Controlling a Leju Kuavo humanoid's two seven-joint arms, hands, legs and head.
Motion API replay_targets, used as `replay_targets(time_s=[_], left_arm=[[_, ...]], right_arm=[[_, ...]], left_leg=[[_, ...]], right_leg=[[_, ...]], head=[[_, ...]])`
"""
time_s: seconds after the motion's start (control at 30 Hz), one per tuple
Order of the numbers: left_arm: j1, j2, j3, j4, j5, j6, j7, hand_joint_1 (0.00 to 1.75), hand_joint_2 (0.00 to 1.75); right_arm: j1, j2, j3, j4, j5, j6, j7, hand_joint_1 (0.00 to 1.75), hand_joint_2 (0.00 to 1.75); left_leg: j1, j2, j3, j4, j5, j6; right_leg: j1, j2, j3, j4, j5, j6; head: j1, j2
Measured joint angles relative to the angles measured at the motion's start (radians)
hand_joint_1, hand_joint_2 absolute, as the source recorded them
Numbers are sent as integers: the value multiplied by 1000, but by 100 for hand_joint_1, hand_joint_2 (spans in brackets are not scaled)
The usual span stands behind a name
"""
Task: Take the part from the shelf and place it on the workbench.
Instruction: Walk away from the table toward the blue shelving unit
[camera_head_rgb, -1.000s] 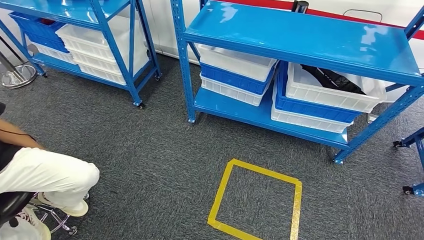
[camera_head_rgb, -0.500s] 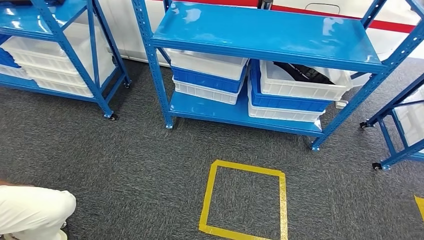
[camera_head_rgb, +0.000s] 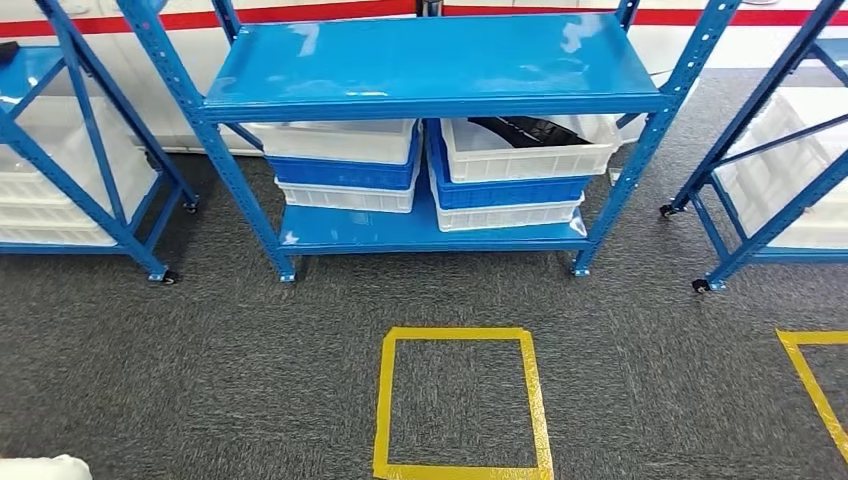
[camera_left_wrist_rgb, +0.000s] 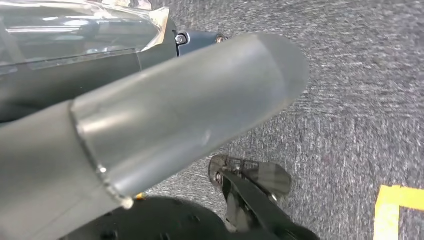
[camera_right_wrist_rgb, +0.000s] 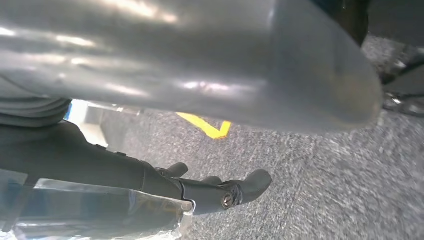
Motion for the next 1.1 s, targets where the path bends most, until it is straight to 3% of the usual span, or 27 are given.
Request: replay_targets(time_s=[0.03, 0.07, 0.13, 0.2, 0.3, 0.4, 0.47, 0.53, 0.6, 0.63, 0.67, 0.7, 0.77, 0.8, 0.83, 0.9, 0.97, 1.03, 1.1], left_arm=[[0, 0, 0, 0, 0, 1, 0, 0, 0], [0, 1, 0, 0, 1, 2, 0, 0, 0], [-1, 2, 0, 0, 1, 2, 0, 0, 0], [-4, 2, 0, 0, 2, 2, -2, 0, 0], [-5, -1, 0, 0, 2, 5, -8, 0, 0], [-3, -2, 0, 0, 1, 8, -12, 0, 0], [-3, -5, 0, 0, 0, 8, -13, 0, 0], [-3, -7, 0, 0, -2, 8, -13, 0, 0], [-2, -8, 0, 0, -3, 7, -14, 0, 0], [-2, -8, 0, 0, -3, 7, -13, 0, 0], [-2, -8, 0, 0, -4, 7, -13, 0, 0], [-2, -8, 0, 0, -4, 7, -13, 0, 0], [-2, -7, 0, 0, -5, 7, -13, 0, 0], [-2, -7, 0, 0, -5, 7, -14, 0, 0], [-2, -7, 0, 0, -6, 7, -14, 0, 0], [-2, -7, 0, 0, -7, 6, -14, 0, 0], [-2, -7, 0, 0, -8, 5, -14, 0, 0], [-3, -7, 0, 0, -9, 3, -15, 0, 0], [-2, -7, 0, 0, -10, 2, -16, 0, 0]], right_arm=[[0, 0, 0, 0, 1, -2, -2, 0, 0], [0, 0, 0, 0, 1, -3, -4, 0, 0], [1, 0, 0, 0, 1, 1, -4, 0, 0], [0, 1, 0, 0, 1, 11, -2, 0, 0], [2, 1, 0, 0, 1, 22, 6, 0, 0], [3, 2, 0, 0, 1, 26, 12, 0, 0], [3, -1, 0, 0, 1, 27, 13, 0, 0], [-1, -2, 0, 0, 1, 27, 14, 0, 0], [-3, -4, 0, 0, 1, 27, 14, 0, 0], [-2, -4, 0, 0, 0, 27, 14, 0, 0], [0, -5, 0, 0, 0, 27, 14, 0, 0], [2, -6, 0, 0, 0, 27, 14, 0, 0], [4, -7, 0, 0, 0, 27, 15, 0, 0], [3, -6, 0, 0, -1, 27, 15, 0, 0], [2, -6, 0, 0, -1, 27, 15, 0, 0], [3, -7, 0, 0, -2, 27, 14, 0, 0], [6, -8, 0, 0, -2, 27, 14, 0, 0], [7, -8, 0, 0, -3, 27, 12, 0, 0], [6, -8, 0, 0, -3, 27, 11, 0, 0]], left_leg=[[-1, -2, -15, 11, 15, 4], [-2, -3, -12, -15, 48, 10], [-8, -11, 30, -136, 130, 27], [-13, -19, 62, -227, 170, 33], [-21, -23, 66, -248, 174, 24], [-29, -26, 68, -262, 173, 53], [-23, -22, 82, -282, 178, 68], [-18, -13, 96, -289, 180, 72], [-17, -2, 98, -289, 178, 71], [-16, 1, 99, -288, 175, 68], [-13, 3, 102, -288, 172, 64], [-8, 4, 108, -287, 168, 57], [1, 6, 122, -287, 158, 41], [2, 7, 129, -287, 153, 31], [2, 9, 134, -288, 148, 22], [1, 12, 142, -287, 145, 8], [6, 11, 140, -271, 141, 1], [9, 9, 95, -189, 120, -2], [6, 6, 10, -58, 74, -3]], right_leg=[[4, 13, 4, 0, -1, -2], [7, 25, 8, 0, -3, -4], [12, 41, 17, 0, -6, -7], [19, 51, 18, 1, -10, -6], [21, 48, 13, -2, -13, 0], [12, 46, 24, -8, 3, 26], [15, 29, 21, 12, 2, 40], [13, 4, -14, 81, -41, 42], [7, -8, -75, 196, -93, 43], [2, -10, -95, 232, -107, 48], [-5, -12, -98, 233, -103, 59], [-12, -15, -80, 195, -83, 72], [-22, -21, -19, 65, -27, 98], [-20, -25, 1, 15, -15, 95], [-17, -27, 12, -10, -9, 85], [-10, -27, 12, -16, -14, 50], [-13, -24, 26, -15, -13, 30], [-11, -21, 43, -17, -20, 15], [-2, -19, 53, -18, -30, -1]], head=[[0, 0], [0, 0], [0, 0], [1, 0], [2, 0], [1, 0], [3, 0], [6, 0], [8, 0], [8, 0], [8, 0], [8, 0], [10, 0], [11, 0], [11, 0], [7, 0], [2, 0], [-1, 0], [-3, 0]])
